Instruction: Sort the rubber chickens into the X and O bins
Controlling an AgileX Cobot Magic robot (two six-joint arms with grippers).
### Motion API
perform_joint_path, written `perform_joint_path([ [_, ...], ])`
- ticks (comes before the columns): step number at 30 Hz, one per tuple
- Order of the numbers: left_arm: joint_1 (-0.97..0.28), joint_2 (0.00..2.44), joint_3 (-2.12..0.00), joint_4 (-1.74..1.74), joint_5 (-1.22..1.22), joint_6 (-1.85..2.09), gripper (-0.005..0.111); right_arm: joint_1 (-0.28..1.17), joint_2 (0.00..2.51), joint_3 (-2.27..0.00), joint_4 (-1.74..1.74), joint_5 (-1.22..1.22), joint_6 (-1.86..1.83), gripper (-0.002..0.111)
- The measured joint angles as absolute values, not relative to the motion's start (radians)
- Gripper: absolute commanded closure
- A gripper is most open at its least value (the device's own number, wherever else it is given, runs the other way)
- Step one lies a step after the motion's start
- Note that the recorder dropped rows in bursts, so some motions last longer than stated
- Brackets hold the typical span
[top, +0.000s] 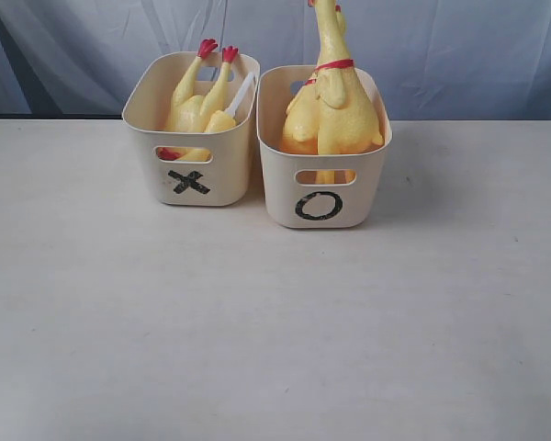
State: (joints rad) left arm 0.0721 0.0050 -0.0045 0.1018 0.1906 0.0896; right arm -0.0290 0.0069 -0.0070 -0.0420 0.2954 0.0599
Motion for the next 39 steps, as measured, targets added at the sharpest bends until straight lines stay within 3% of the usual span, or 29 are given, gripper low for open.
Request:
perform_joint_path([
  [39, 0.072, 0.005, -0.003, 0.051, 0.23, 0.142, 0.107, -0.075, 0.007, -0.007, -0.008, 0.305, 0.062, 0.104],
])
